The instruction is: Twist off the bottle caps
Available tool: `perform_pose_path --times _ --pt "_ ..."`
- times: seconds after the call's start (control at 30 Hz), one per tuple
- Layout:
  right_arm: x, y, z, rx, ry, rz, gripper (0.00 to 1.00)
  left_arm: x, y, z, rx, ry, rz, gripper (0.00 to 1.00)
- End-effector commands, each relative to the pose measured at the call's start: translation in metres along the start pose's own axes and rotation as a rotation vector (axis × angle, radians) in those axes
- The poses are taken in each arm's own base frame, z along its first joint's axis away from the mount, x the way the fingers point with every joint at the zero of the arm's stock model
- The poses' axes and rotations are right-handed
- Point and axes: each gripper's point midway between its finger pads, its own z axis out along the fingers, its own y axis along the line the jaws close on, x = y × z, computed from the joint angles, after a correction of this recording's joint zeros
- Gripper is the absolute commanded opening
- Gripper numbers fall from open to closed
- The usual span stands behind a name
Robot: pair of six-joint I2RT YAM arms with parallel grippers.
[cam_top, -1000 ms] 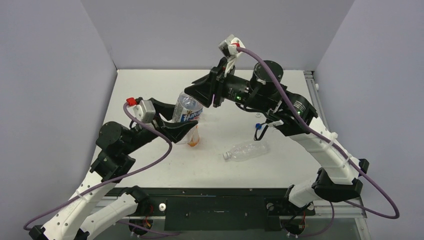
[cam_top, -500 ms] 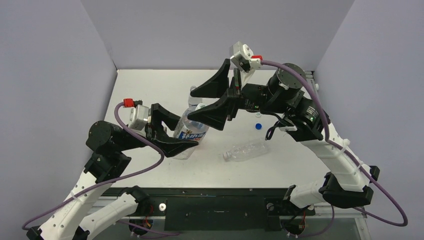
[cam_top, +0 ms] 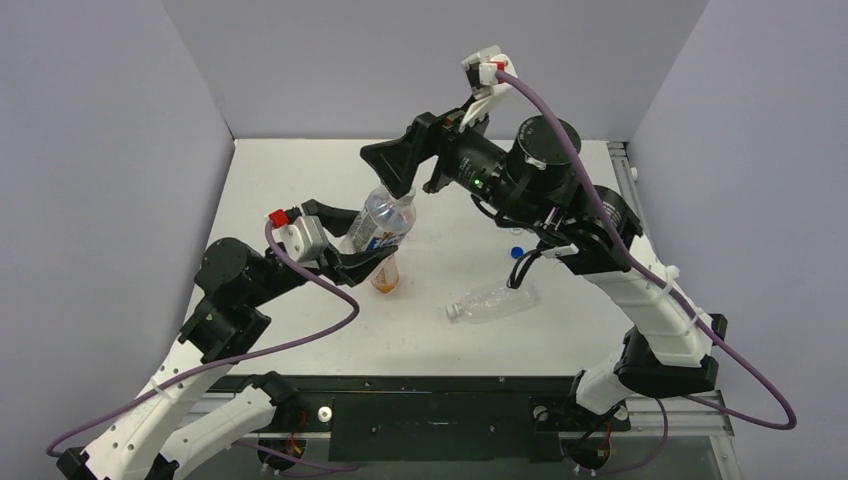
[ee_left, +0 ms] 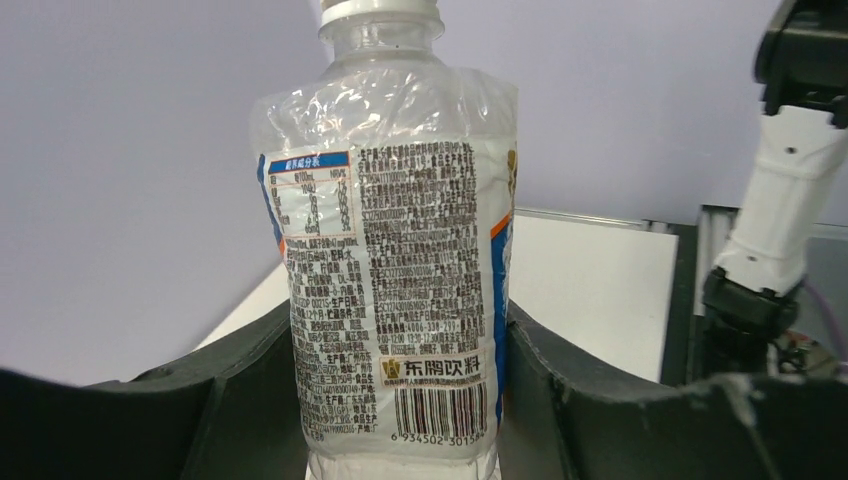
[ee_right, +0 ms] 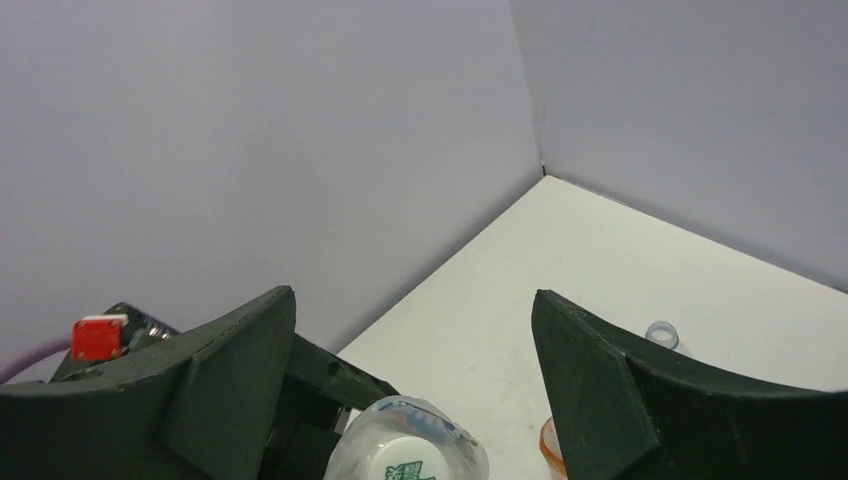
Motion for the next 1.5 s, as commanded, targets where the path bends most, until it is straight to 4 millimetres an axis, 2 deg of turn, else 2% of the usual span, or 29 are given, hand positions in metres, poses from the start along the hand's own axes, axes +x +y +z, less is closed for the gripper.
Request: perform_pose_path --times 0.0,0.17,0.43,0.53,0.67,0.77,0.83,0.87,0.97,1.0,1.03,1.07,1.1,1.13,1.17,1.2,1.23,1.27,1.3,1.33,1.37,1.4,1.47 --pt "0.019 -0.035 0.009 0.259 0.029 0.024 0.83 -0.008 0.031 -0.003 -0.153 -0.020 0.176 0.00" --pt "0.025 -0.030 0.017 0.251 0.021 0.045 0.82 -0.003 0.040 -0.006 -0.199 -0.003 0.212 0.00" --pt "0.031 -0.029 0.019 0.243 0.028 0.070 0.57 -0.009 0.052 -0.008 -0.269 -0.022 0.219 0.00" --pt "0.033 -0.028 0.019 0.239 0.032 0.076 0.53 -0.008 0.061 -0.009 -0.319 -0.015 0.211 0.00" --pt "0.036 -0.029 0.022 0.233 0.043 0.086 0.51 -0.010 0.063 -0.009 -0.330 -0.020 0.202 0.00" --pt "0.033 -0.027 0.022 0.220 0.031 0.093 0.40 -0.010 0.061 -0.008 -0.321 -0.023 0.190 0.00" --pt "0.031 -0.026 0.022 0.211 0.025 0.091 0.28 -0.008 0.060 -0.008 -0.318 -0.021 0.184 0.00" --pt "0.031 -0.025 0.021 0.208 0.026 0.088 0.18 -0.007 0.060 -0.008 -0.317 -0.019 0.181 0.00" --pt "0.026 -0.022 0.018 0.185 0.014 0.084 0.03 -0.009 0.059 -0.007 -0.313 -0.027 0.148 0.00" --pt "0.020 -0.017 0.016 0.147 0.000 0.082 0.00 -0.012 0.055 -0.006 -0.297 -0.037 0.137 0.00" --pt "0.023 -0.010 0.016 0.096 0.016 0.075 0.00 -0.014 0.052 -0.005 -0.288 -0.048 0.101 0.00" --pt "0.013 -0.006 0.011 0.061 -0.009 0.061 0.00 -0.019 0.047 -0.004 -0.261 -0.062 0.084 0.00" --pt "0.016 0.008 0.009 -0.028 0.013 0.052 0.00 -0.022 0.042 -0.003 -0.240 -0.075 0.044 0.00" --pt "0.005 0.014 0.003 -0.083 -0.013 0.032 0.00 -0.028 0.030 -0.001 -0.179 -0.091 0.021 0.00" --pt "0.010 0.033 -0.003 -0.204 0.016 0.017 0.00 -0.031 0.021 0.000 -0.142 -0.102 -0.033 0.00" --pt "-0.001 0.040 -0.011 -0.268 -0.013 -0.012 0.00 -0.038 0.004 0.000 -0.059 -0.115 -0.078 0.00" --pt "0.007 0.059 -0.021 -0.399 0.020 -0.031 0.00 -0.042 -0.004 0.000 -0.017 -0.118 -0.100 0.00" --pt "-0.004 0.069 -0.036 -0.472 -0.011 -0.057 0.00 -0.047 -0.021 0.000 0.075 -0.117 -0.146 0.00" --pt "0.006 0.085 -0.049 -0.604 0.029 -0.071 0.00 -0.053 -0.030 -0.002 0.121 -0.121 -0.165 0.00" --pt "0.001 0.092 -0.059 -0.663 0.014 -0.081 0.00 -0.055 -0.044 -0.004 0.196 -0.110 -0.206 0.00" --pt "0.008 0.102 -0.070 -0.756 0.046 -0.080 0.00 -0.061 -0.050 -0.006 0.228 -0.116 -0.217 0.00" --pt "0.006 0.106 -0.078 -0.795 0.039 -0.088 0.00 -0.063 -0.059 -0.008 0.279 -0.106 -0.247 0.00" --pt "0.008 0.115 -0.094 -0.887 0.049 -0.096 0.00 -0.072 -0.068 -0.011 0.327 -0.107 -0.266 0.00"
